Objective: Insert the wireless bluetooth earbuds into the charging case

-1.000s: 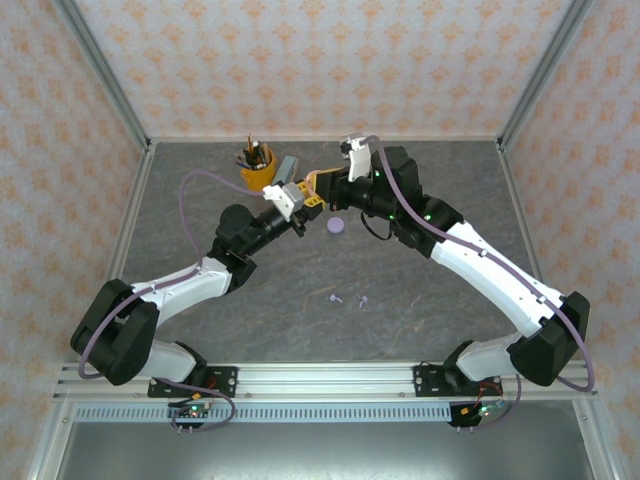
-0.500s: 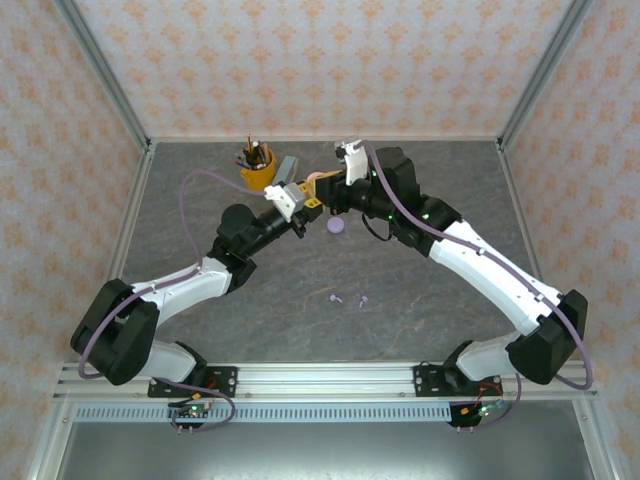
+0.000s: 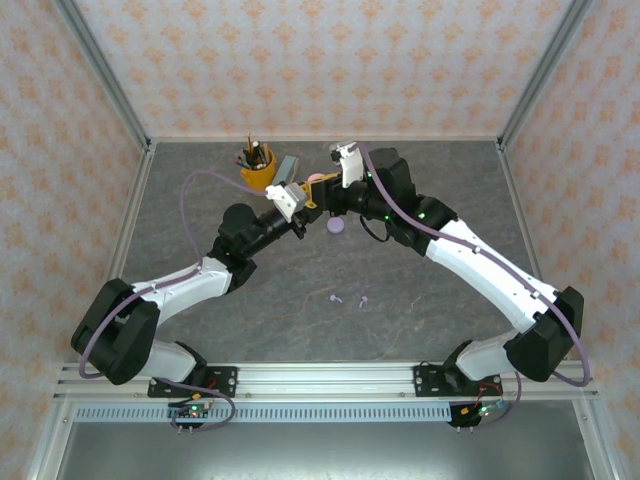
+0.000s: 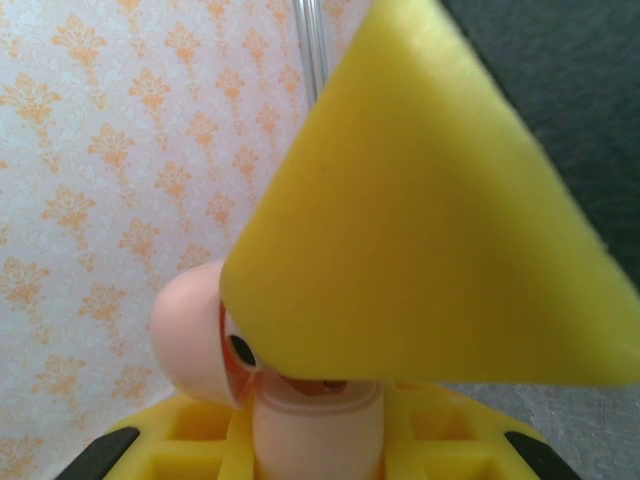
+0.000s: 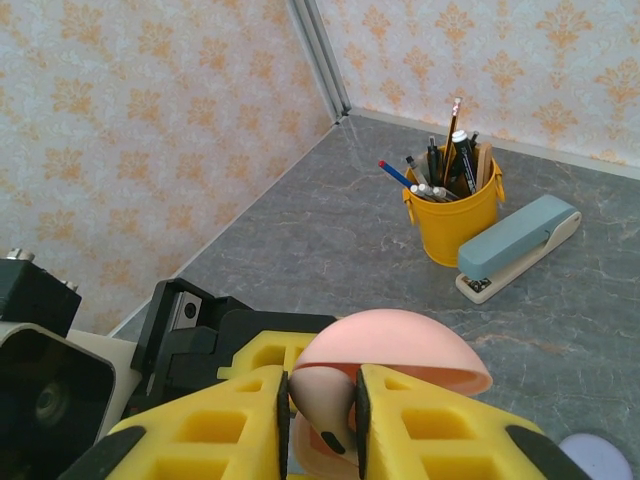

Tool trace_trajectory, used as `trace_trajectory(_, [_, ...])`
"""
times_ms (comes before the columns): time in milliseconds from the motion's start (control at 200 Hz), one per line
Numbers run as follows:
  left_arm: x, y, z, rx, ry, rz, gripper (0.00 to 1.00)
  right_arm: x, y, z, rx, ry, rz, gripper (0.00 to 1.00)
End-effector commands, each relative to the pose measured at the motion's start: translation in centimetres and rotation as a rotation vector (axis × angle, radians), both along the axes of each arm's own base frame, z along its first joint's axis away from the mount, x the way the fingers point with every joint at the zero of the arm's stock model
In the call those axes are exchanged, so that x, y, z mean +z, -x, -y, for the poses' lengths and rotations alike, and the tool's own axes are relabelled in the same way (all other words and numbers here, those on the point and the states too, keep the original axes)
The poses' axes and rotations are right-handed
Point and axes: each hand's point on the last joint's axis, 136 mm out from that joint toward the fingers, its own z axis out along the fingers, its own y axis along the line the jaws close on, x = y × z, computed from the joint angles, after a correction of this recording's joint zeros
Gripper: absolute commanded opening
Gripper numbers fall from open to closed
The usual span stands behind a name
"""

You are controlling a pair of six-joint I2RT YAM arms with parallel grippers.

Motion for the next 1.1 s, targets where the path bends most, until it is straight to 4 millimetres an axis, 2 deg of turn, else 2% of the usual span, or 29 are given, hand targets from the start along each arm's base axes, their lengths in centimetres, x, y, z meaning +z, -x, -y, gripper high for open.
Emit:
trace_trajectory(0, [4.2, 1.3, 0.2, -0.035, 0.081, 0.124, 0.00, -2.2, 0.3, -0.1, -0.008, 0.052, -0.075, 0.26])
trace_trajectory(215, [4.2, 1.3, 0.2, -0.034, 0.081, 0.126, 0.00, -1.8, -0.5, 0.5, -0.061, 0.049, -0.070, 0.26])
trace_trajectory(425, [4.2, 1.4, 0.2, -0.032, 0.080, 0.128, 0.00, -1.7, -1.2, 1.3, -0.106, 0.048, -0.076, 0.19])
trace_trajectory(1091, [4.5, 1.5, 0.0, -0.023, 0.078, 0.136, 0.00, -1.7, -1.7, 3.1, -0.166, 0.036, -0.084, 0.13])
